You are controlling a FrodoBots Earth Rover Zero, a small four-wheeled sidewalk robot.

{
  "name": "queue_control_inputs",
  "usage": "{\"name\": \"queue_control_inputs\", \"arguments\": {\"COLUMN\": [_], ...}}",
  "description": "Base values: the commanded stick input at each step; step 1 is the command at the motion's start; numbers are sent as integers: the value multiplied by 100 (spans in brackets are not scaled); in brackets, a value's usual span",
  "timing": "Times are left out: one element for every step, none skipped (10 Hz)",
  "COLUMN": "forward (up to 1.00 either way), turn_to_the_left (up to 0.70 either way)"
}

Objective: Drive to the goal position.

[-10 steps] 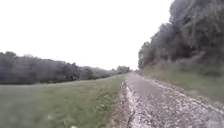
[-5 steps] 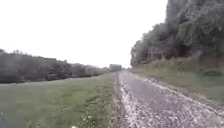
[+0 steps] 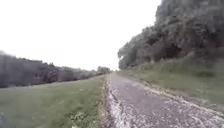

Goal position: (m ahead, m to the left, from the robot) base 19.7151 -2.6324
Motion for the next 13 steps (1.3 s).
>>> {"name": "queue_control_inputs", "arguments": {"forward": [100,100,100,100,100,100,100,100,100,100,100,100,100], "turn_to_the_left": [-19,-1,0,0,0,0,0,0,27,27,27,27,27]}}
